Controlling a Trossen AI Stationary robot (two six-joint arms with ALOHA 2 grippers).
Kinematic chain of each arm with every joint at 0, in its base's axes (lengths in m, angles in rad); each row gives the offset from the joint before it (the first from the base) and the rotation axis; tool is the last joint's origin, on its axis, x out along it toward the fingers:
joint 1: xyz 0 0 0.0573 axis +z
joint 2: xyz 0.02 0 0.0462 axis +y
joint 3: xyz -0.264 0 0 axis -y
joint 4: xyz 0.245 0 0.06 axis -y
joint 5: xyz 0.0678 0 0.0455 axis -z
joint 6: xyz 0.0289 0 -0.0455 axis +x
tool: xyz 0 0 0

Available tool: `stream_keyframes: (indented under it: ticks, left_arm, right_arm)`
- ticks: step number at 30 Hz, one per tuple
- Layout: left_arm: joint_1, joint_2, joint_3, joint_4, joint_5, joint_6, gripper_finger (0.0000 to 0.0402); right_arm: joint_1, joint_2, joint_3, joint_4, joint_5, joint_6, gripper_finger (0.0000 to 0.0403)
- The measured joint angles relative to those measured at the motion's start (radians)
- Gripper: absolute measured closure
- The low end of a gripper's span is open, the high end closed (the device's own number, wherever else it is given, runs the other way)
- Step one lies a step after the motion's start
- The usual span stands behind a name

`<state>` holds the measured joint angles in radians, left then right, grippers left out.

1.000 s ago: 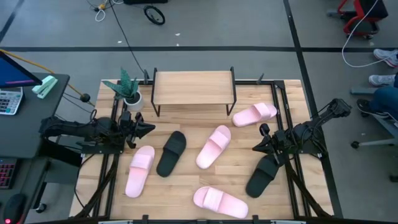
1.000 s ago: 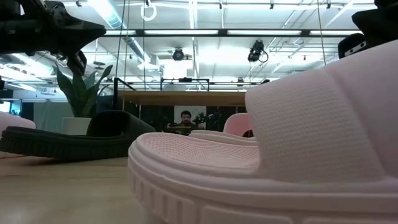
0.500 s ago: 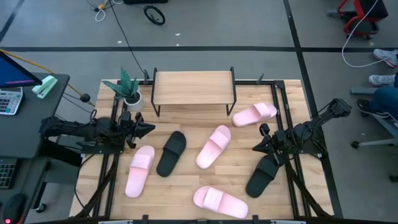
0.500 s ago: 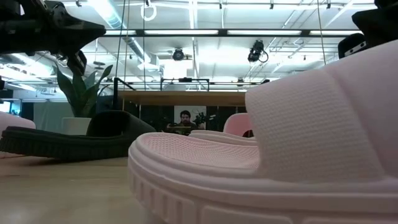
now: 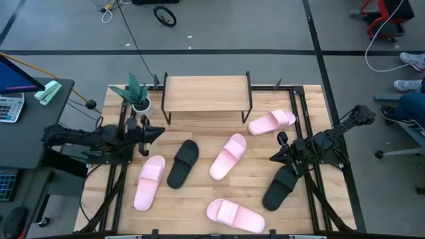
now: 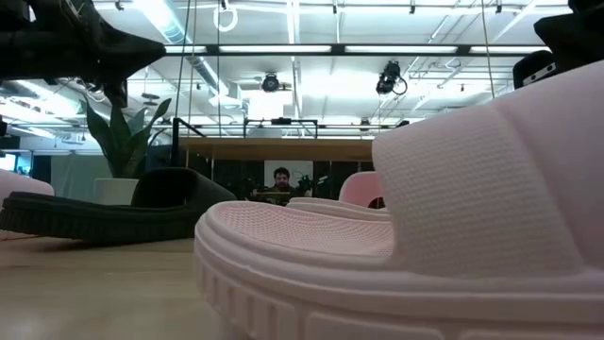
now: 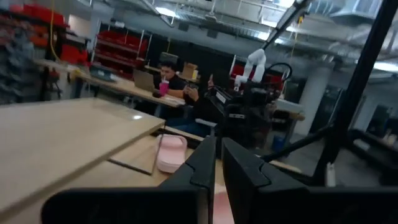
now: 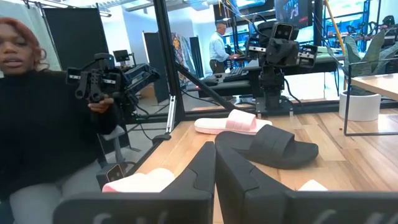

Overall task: Pick and place slides into the shelf
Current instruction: Put the middle right pink slides on the shelf

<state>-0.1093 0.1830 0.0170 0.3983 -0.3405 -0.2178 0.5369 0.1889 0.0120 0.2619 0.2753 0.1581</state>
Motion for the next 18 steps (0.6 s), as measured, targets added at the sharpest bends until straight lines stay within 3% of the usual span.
stream_keyframes:
  ticks: [12,18]
  left_arm:
    - [-0.004,0.0,0.0,-0.014,0.006,0.128,0.0394]
    - [-0.014,0.0,0.0,-0.064,0.157,0.071,0.0393]
  right_arm:
    - [0.0,0.0,0.0,0.0,0.0,0.0,0.0389]
    - [0.0,0.0,0.0,0.0,0.0,0.0,0.0389]
